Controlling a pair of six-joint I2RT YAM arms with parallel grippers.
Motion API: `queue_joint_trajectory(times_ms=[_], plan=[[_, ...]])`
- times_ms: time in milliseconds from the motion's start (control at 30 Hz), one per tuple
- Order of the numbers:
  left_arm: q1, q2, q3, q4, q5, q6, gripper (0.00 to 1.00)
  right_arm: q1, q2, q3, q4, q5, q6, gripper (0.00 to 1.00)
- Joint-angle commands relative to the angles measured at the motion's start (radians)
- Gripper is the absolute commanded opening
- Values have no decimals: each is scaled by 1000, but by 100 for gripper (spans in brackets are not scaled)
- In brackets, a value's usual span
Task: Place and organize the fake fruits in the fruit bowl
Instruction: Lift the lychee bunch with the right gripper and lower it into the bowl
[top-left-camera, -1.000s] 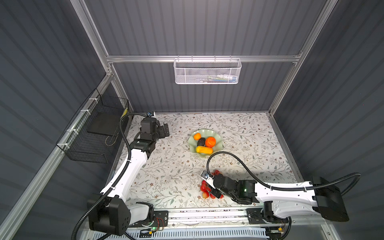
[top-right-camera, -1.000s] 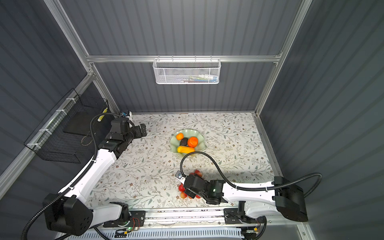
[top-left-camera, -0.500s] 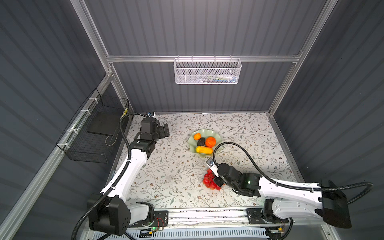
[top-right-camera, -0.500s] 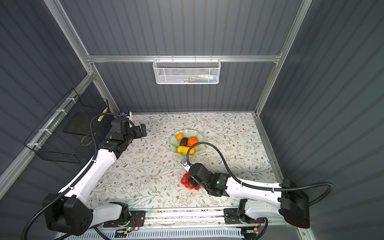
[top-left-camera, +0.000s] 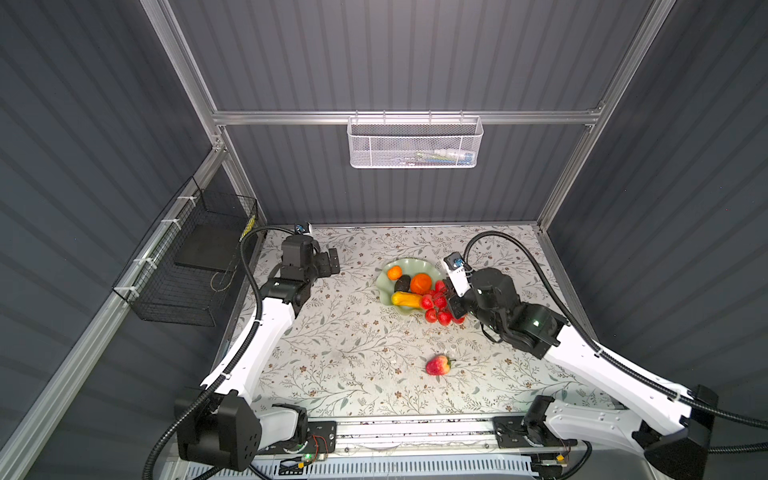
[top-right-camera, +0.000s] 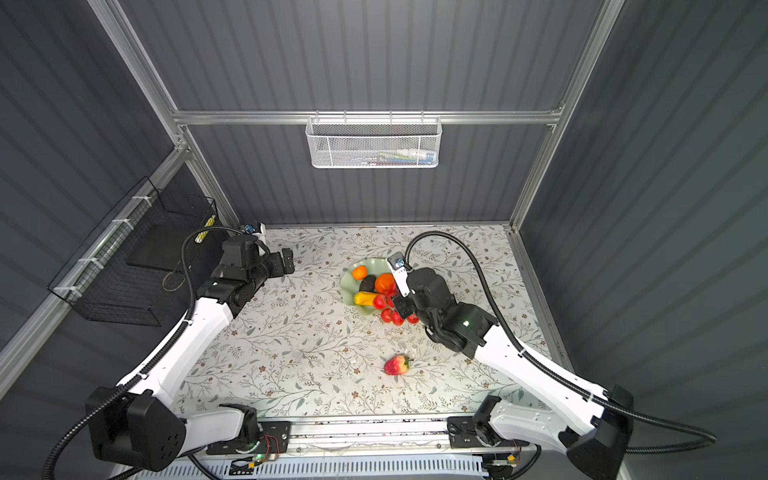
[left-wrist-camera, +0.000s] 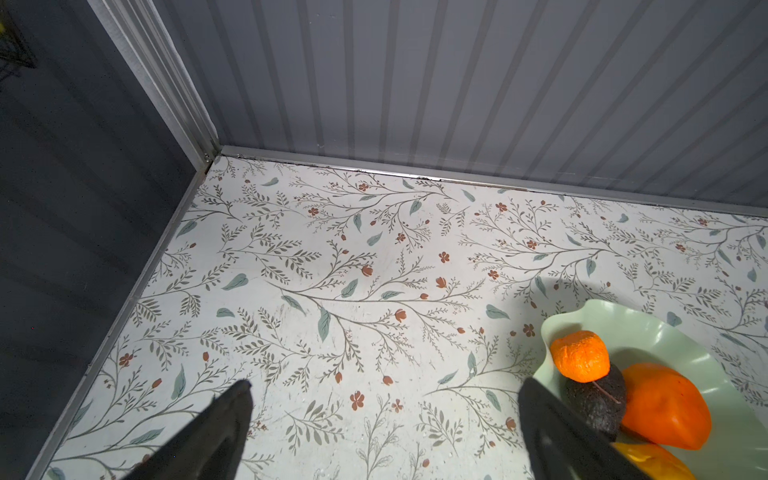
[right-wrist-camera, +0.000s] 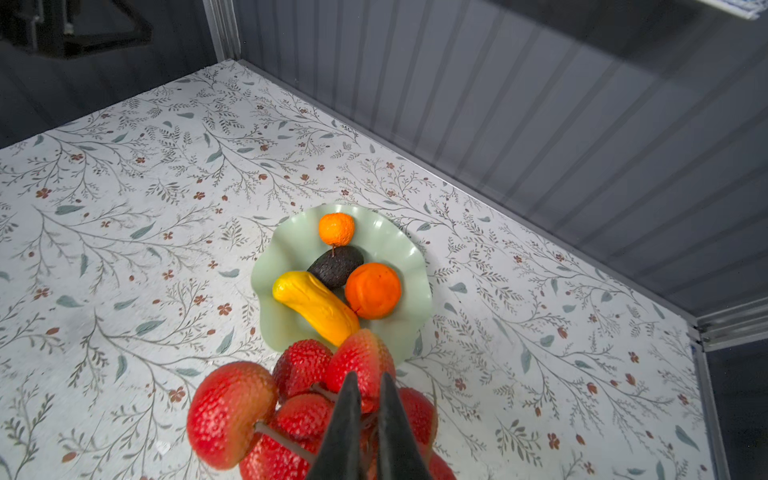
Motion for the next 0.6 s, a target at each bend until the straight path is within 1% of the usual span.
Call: queue_joint_trajectory(times_ms=[0,200,333,433,567], plan=[[6,-2,16,-21,26,11,100,-49,94,68,1,-103,-31,0],[6,-5,13,-19,35,7,100,-101,266,176,36,-200,-44,0],[6,-6,14,-18,40,4,100,-139,382,248,45,-290,-37,0],[6,-4,14,-18,42,3,100,-161,479,320,26,-349,-49,0],[6,-3,15,-19,42,4,100,-190,624,454,-40,-394,-69,0]])
